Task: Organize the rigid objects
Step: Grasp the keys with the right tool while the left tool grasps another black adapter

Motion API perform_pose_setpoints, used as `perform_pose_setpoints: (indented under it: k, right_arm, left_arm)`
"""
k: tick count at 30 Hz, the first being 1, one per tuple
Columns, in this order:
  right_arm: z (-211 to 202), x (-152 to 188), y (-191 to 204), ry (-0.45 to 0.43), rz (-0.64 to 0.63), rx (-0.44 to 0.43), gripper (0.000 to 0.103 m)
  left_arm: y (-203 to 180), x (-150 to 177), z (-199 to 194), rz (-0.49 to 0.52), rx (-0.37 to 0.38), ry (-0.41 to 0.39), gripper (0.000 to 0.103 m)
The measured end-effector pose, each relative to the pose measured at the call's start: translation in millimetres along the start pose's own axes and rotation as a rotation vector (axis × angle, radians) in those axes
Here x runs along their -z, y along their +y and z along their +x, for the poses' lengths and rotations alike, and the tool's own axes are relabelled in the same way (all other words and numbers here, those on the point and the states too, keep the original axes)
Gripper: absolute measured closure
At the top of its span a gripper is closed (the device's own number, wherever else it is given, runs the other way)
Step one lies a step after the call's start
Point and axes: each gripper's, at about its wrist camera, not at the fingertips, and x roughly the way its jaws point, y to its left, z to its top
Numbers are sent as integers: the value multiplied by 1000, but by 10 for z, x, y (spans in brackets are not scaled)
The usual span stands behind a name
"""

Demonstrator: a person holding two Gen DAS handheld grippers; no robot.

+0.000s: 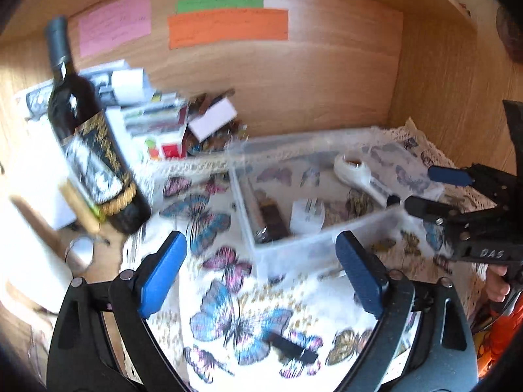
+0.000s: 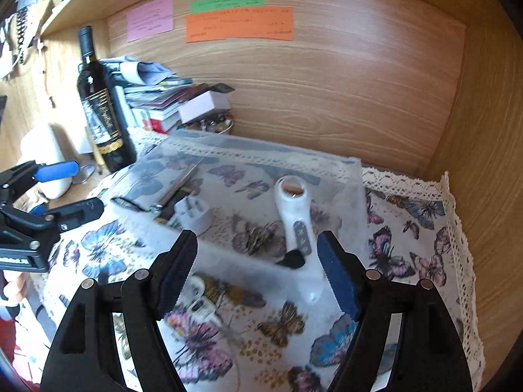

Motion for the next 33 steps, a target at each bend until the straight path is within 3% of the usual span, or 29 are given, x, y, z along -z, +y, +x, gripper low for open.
perform_pose_setpoints:
  k: [12, 20, 22, 26, 29, 30, 33]
  right_arm:
    - [189, 413, 222, 128, -41, -45, 30]
    - [458, 500, 354, 227, -91, -93, 31]
    - [529, 505, 389, 246, -97, -96, 39]
    - [575, 512, 419, 252, -106, -108, 59]
    - [548, 537, 443, 241, -119, -118, 75]
    - [541, 544, 462, 238, -124, -118, 77]
    - [509, 566, 474, 228, -121, -108, 77]
  left_arm:
    - [-63, 663, 109, 19, 14, 160, 9]
    - [-193, 864, 189, 71, 41, 199, 10]
    - [-221, 880, 204, 82, 51, 200, 22]
    - [-255, 893, 212, 93, 72, 177, 35]
    - [-255, 896, 203, 90, 91, 165, 55]
    - [-262, 899, 191, 92, 94, 162, 60]
    - [-264, 904, 172, 87, 90, 155, 60]
